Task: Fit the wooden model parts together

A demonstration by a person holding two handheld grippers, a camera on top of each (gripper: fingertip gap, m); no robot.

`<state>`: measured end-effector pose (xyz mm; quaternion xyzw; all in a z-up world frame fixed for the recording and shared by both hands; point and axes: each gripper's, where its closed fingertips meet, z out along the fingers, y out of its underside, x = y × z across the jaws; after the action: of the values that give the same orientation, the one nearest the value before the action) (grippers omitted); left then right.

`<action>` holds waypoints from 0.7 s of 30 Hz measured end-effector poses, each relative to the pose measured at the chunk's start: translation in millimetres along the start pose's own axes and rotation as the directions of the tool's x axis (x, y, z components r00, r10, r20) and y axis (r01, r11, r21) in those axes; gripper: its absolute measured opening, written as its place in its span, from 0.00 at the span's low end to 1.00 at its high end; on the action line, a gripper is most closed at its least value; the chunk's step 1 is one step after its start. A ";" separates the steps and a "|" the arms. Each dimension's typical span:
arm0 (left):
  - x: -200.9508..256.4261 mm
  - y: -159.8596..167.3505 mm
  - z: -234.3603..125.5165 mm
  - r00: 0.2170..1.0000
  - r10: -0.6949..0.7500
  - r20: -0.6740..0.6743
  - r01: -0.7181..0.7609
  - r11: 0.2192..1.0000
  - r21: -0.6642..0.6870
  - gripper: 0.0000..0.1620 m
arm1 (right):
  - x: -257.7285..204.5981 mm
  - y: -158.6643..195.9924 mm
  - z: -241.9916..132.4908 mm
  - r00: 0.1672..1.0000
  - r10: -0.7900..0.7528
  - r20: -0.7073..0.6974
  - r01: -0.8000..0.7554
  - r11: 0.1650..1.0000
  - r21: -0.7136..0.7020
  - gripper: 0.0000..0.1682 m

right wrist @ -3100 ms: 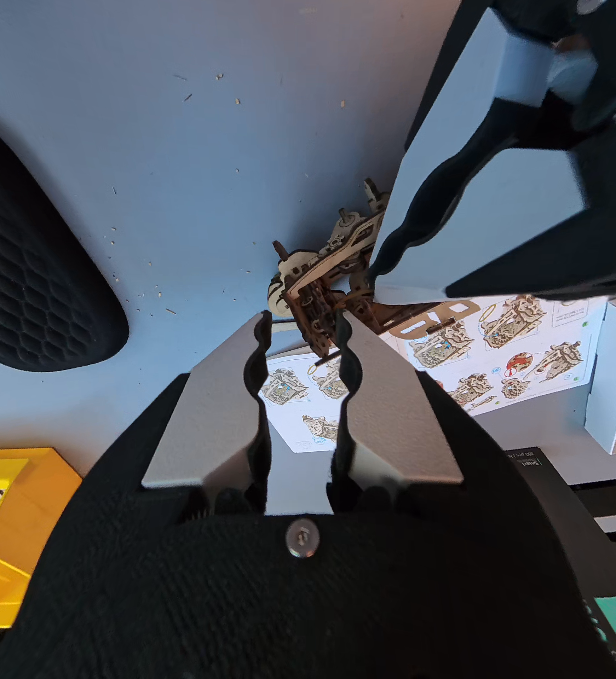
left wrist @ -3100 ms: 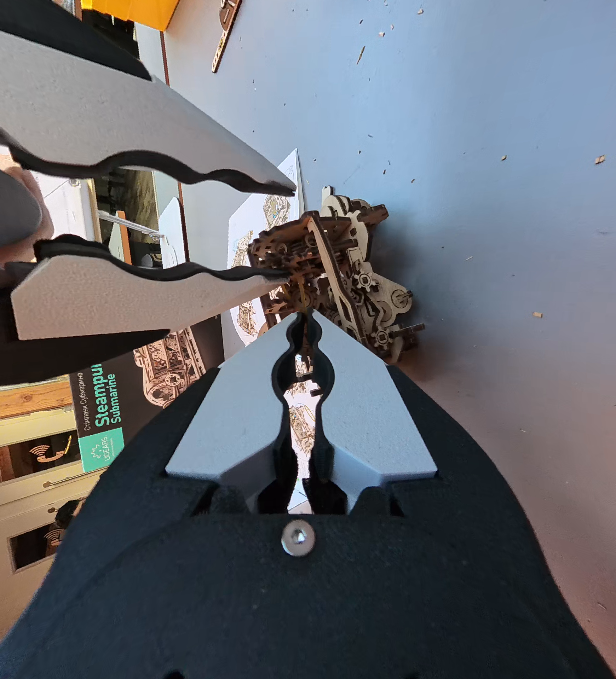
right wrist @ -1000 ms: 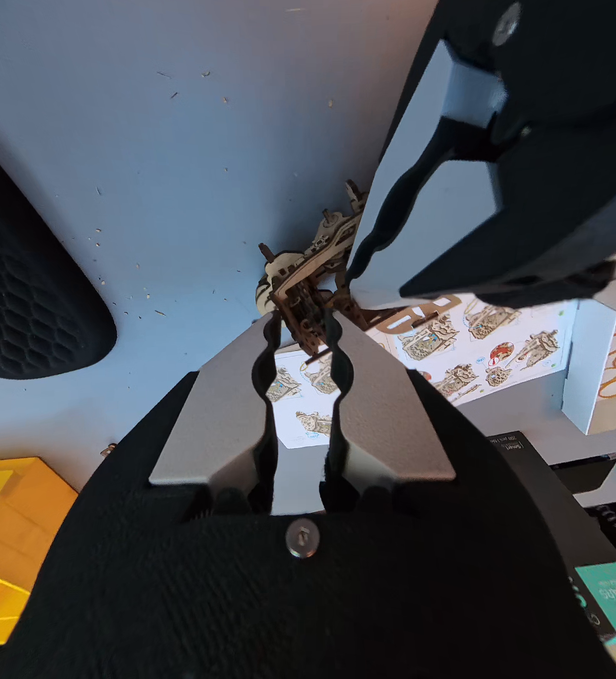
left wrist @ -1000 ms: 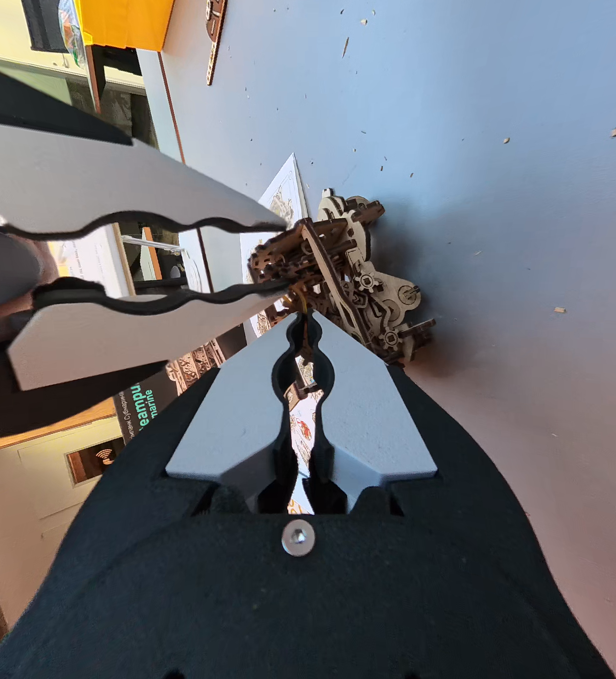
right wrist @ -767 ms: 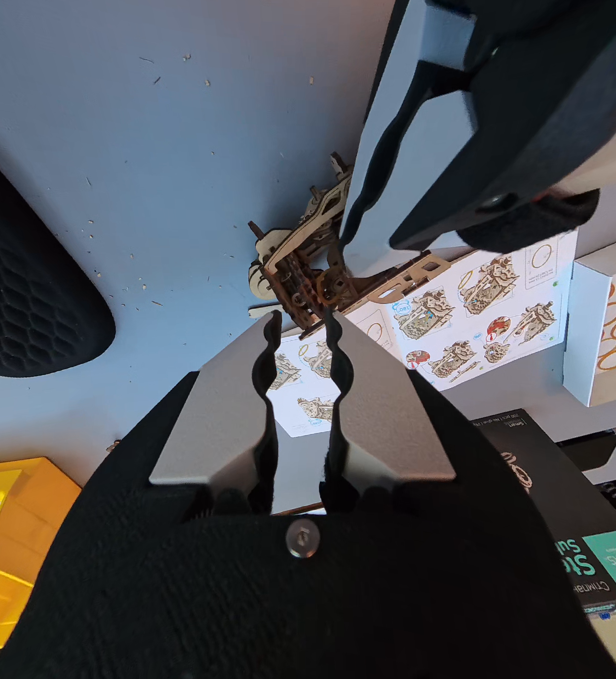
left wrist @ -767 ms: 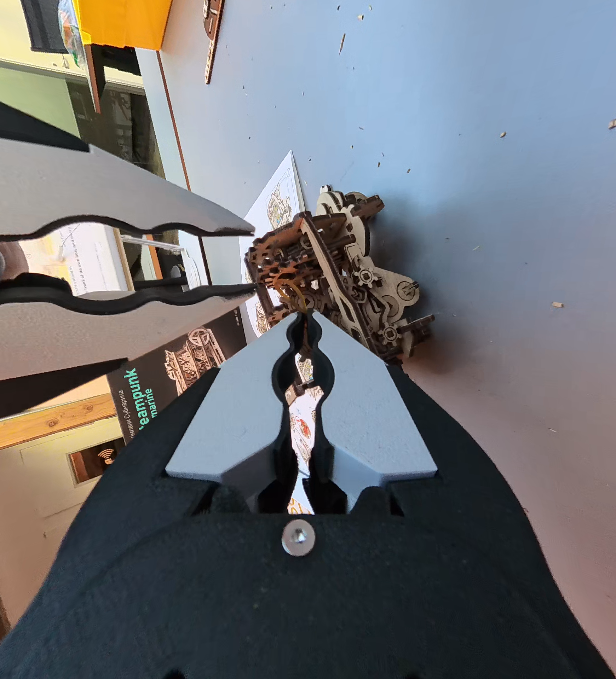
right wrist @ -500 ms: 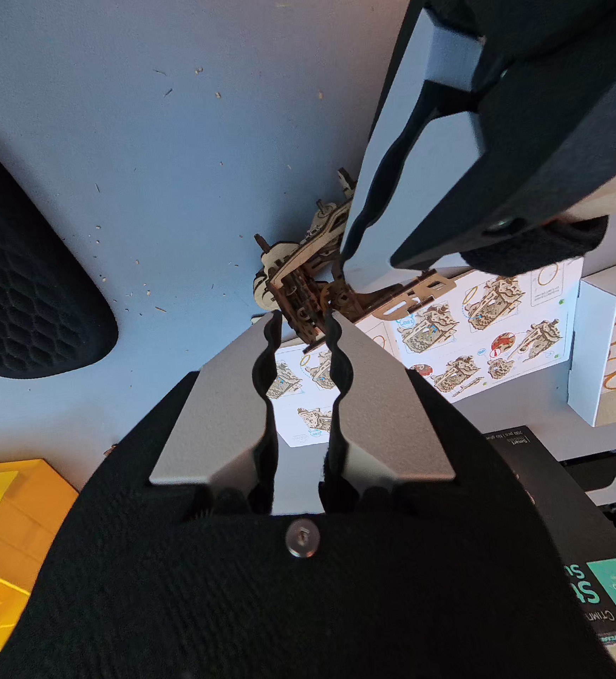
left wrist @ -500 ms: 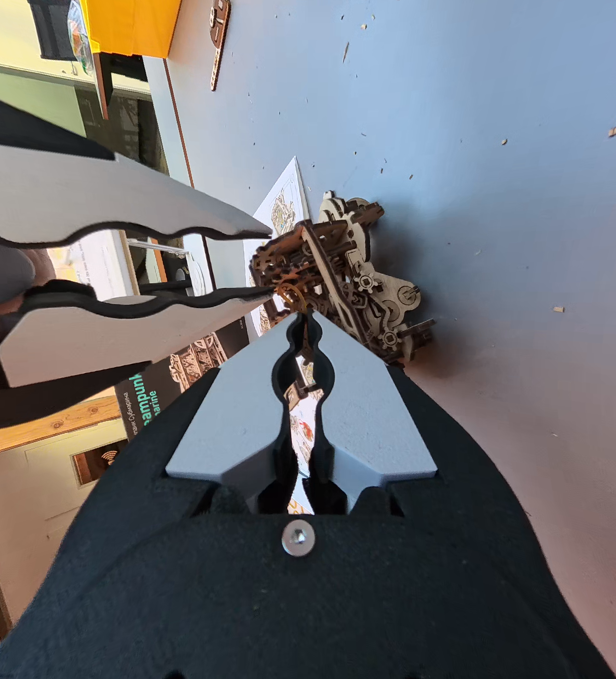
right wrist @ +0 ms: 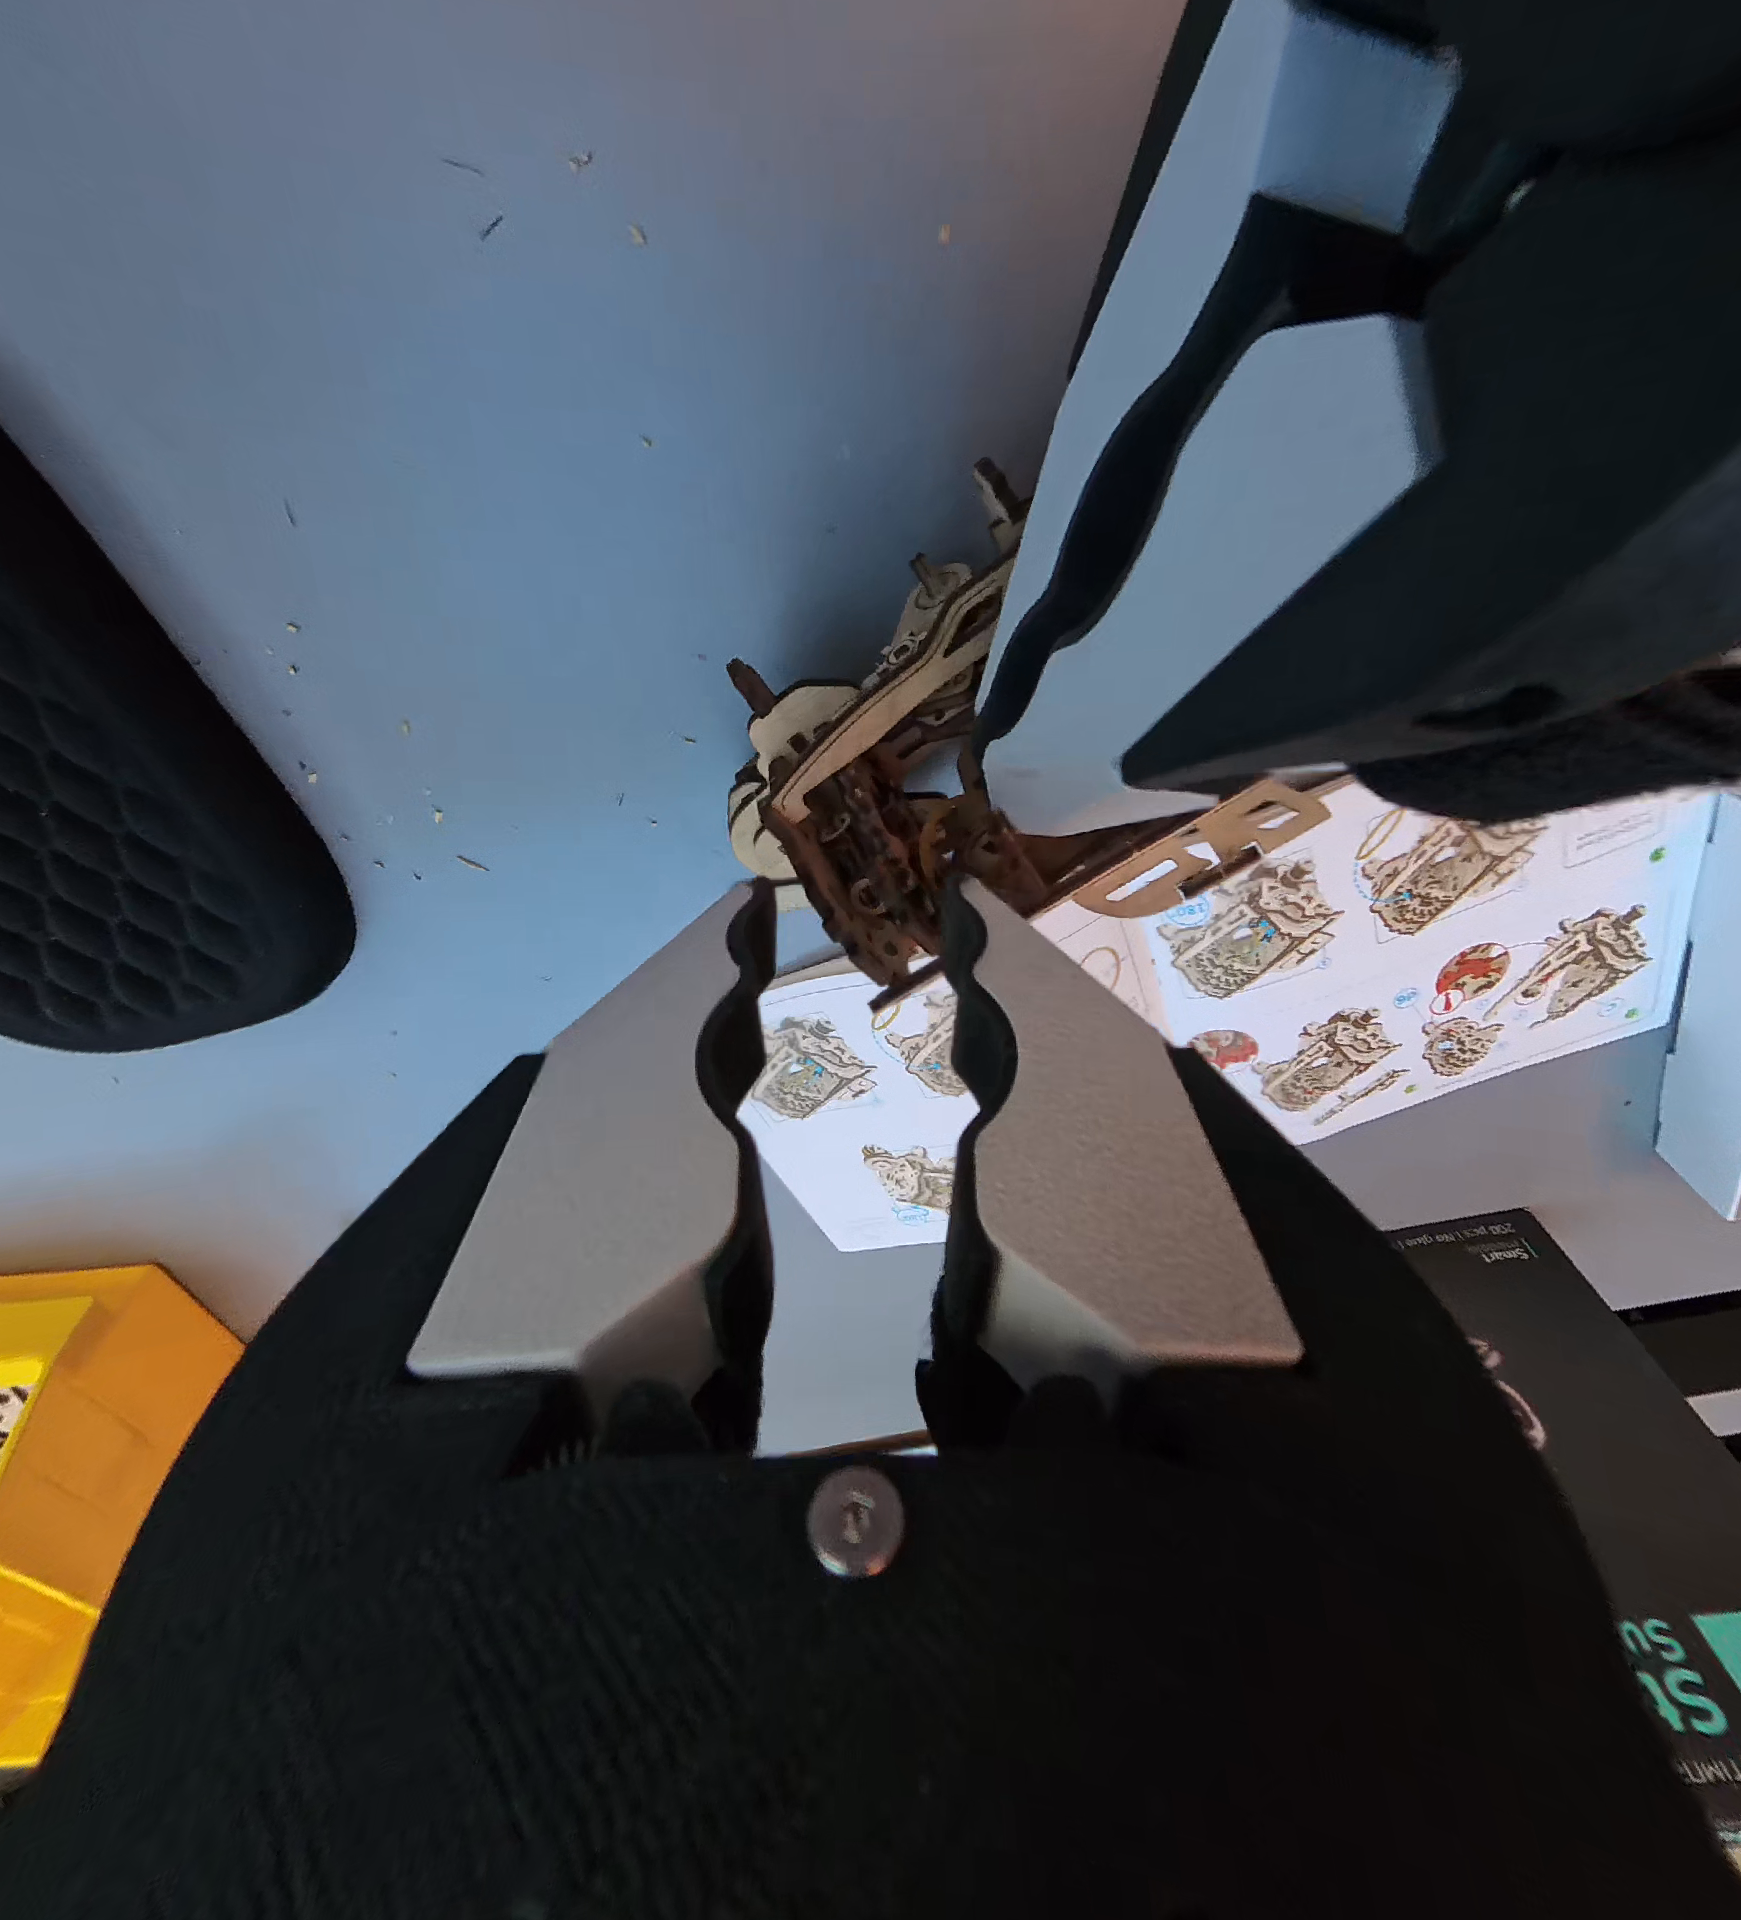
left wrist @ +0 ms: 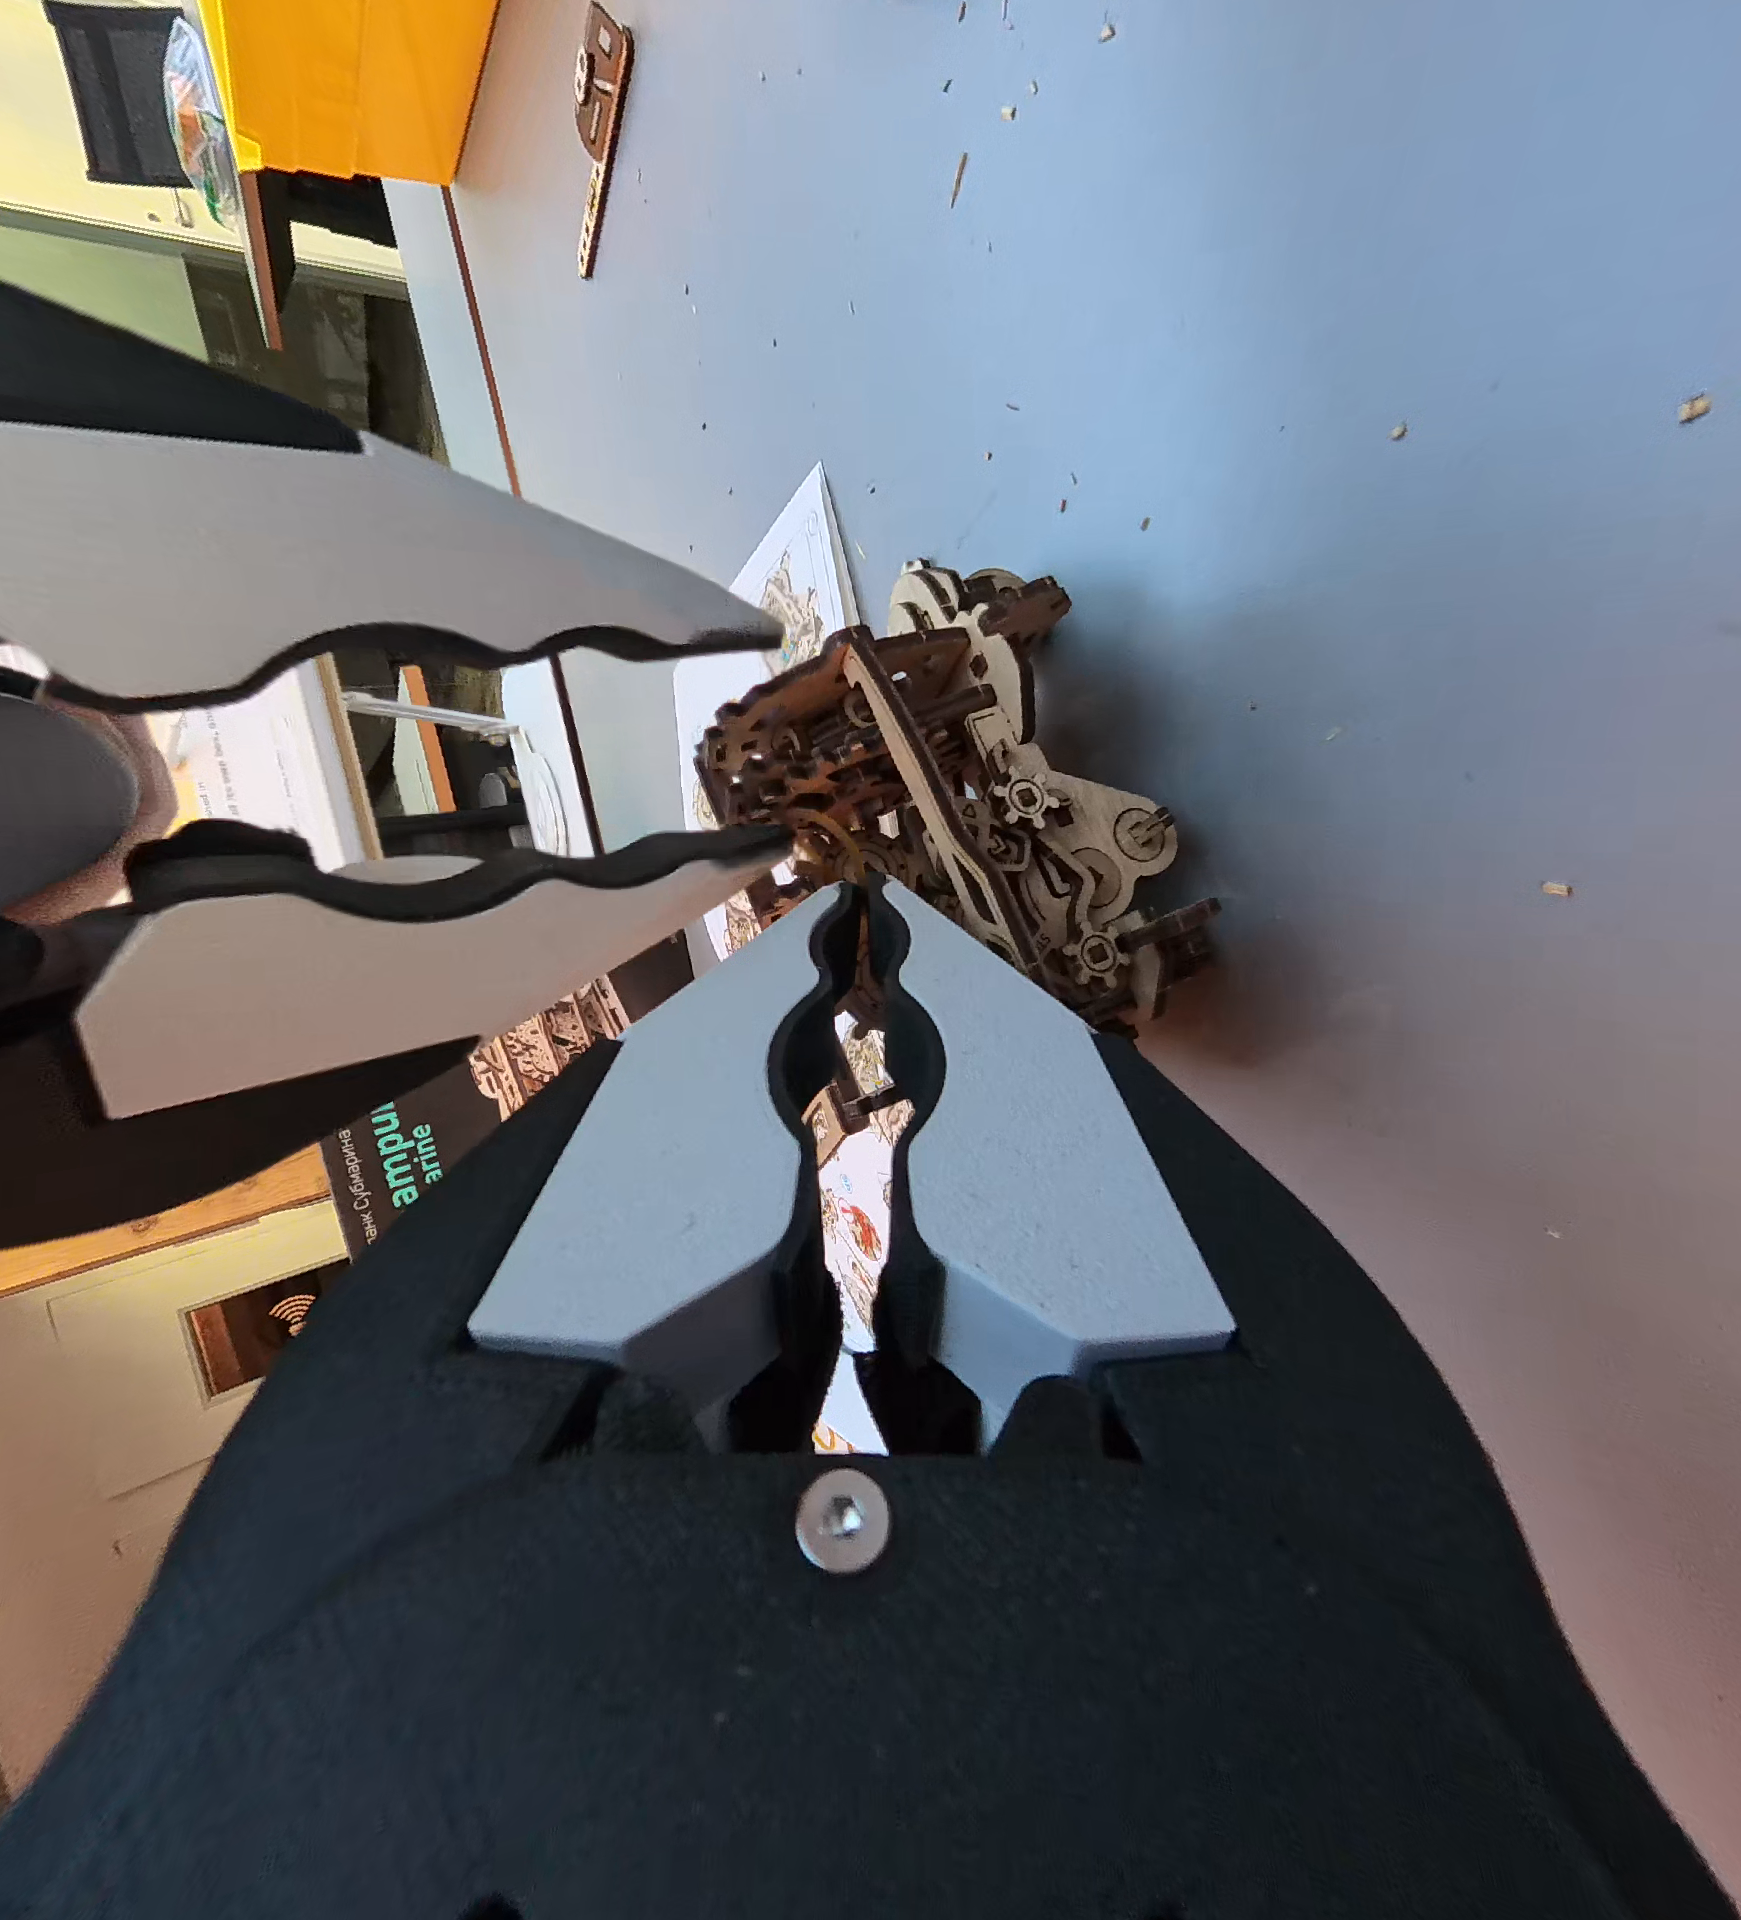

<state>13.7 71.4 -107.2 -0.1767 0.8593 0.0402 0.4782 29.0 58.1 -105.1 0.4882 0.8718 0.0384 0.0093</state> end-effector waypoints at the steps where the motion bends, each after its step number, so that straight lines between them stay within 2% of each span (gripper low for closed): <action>1: 0.1 -0.3 0.6 1.000 0.000 0.002 0.000 1.000 0.000 0.00 | -0.7 1.2 1.3 1.000 -0.004 0.005 0.004 1.000 -0.012 0.19; 21: -1.5 0.0 0.5 1.000 0.005 0.008 -0.005 1.000 0.004 0.00 | -1.8 3.2 2.5 1.000 0.016 0.027 -0.016 1.000 -0.024 0.18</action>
<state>14.8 71.9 -106.2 -0.1736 0.8579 0.0404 0.4819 32.8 58.4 -107.4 0.4955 0.8672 0.0420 0.0266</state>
